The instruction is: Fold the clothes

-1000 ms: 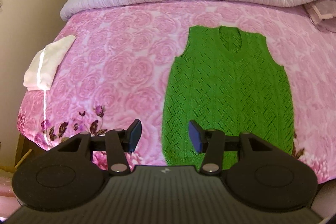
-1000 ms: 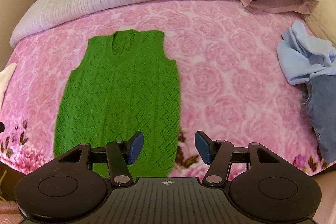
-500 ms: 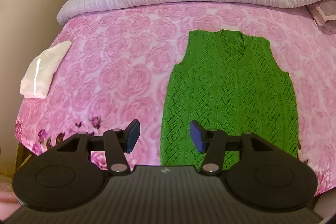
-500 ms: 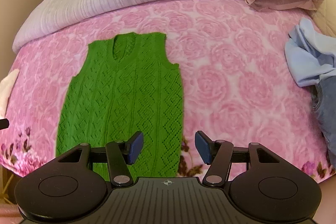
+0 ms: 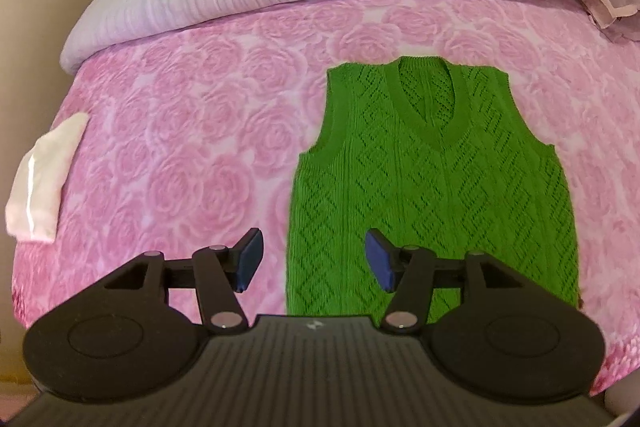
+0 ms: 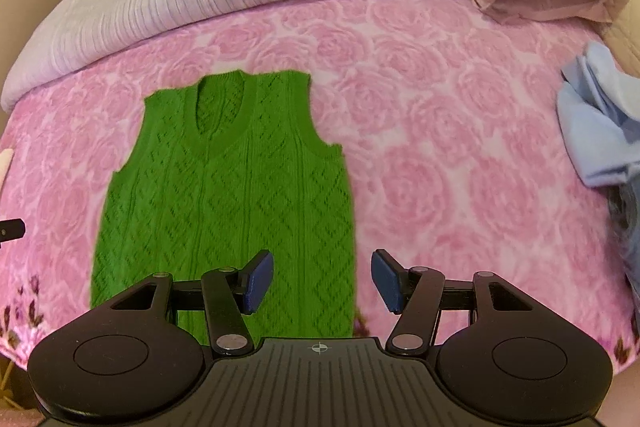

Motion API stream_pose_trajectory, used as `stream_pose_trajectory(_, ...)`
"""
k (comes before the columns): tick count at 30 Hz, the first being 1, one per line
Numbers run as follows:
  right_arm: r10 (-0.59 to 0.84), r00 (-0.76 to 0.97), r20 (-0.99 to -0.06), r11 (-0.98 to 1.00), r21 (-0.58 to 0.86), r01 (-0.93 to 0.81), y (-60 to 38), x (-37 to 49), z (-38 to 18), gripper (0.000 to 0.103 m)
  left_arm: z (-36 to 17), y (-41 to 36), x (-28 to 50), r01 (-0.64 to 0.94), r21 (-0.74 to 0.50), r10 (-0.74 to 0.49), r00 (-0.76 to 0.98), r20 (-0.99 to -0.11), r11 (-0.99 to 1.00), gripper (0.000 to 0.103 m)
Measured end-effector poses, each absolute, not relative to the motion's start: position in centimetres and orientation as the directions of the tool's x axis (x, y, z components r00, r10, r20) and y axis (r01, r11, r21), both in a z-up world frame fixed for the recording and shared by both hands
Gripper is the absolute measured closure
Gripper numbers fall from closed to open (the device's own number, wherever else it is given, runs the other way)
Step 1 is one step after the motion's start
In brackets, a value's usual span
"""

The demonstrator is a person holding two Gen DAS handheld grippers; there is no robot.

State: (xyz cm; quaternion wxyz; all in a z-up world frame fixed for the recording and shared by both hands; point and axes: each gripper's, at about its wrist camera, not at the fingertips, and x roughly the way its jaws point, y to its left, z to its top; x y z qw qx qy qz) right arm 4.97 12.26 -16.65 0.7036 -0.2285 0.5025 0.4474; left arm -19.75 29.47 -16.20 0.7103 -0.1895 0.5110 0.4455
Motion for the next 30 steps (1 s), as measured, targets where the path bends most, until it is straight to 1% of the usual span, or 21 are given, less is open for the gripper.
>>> stream_pose_trajectory(5, 0.417, 0.044, -0.908, 0.444, 0.161, -0.881, 15.5, 7.0, -19.8, 0.045, -19.1, 34.2, -18.6, -0.801, 0.132, 0.388, 0.132, -0.912, 0.584, 0.05)
stream_pose_trajectory(10, 0.42, -0.031, -0.907, 0.387, 0.21, -0.898, 18.8, 9.5, -24.1, 0.045, -24.0, 38.8, -17.1, -0.755, 0.056, 0.31, 0.2, -0.929, 0.654, 0.051)
stream_pose_trajectory(15, 0.454, -0.112, -0.884, 0.342, 0.288, -0.895, 22.5, 13.1, -28.4, 0.045, -28.8, 44.0, -15.2, -0.699, 0.03, 0.271, 0.237, -0.933, 0.715, 0.051)
stream_pose_trajectory(18, 0.464, -0.145, -0.874, 0.289, 0.303, -0.908, 25.0, 15.1, -30.1, 0.045, -31.3, 47.5, -14.0, -0.662, 0.003, 0.248, 0.276, -0.929, 0.749, 0.051)
stream_pose_trajectory(24, 0.489, -0.192, -0.851, 0.202, 0.325, -0.924, 30.2, 19.2, -33.2, 0.045, -35.1, 54.0, -12.1, -0.606, -0.041, 0.205, 0.331, -0.921, 0.795, 0.051)
stream_pose_trajectory(30, 0.516, -0.24, -0.822, 0.149, 0.362, -0.92, 35.0, 22.2, -35.5, 0.045, -37.1, 58.7, -11.4, -0.619, -0.099, 0.184, 0.376, -0.908, 0.779, 0.052)
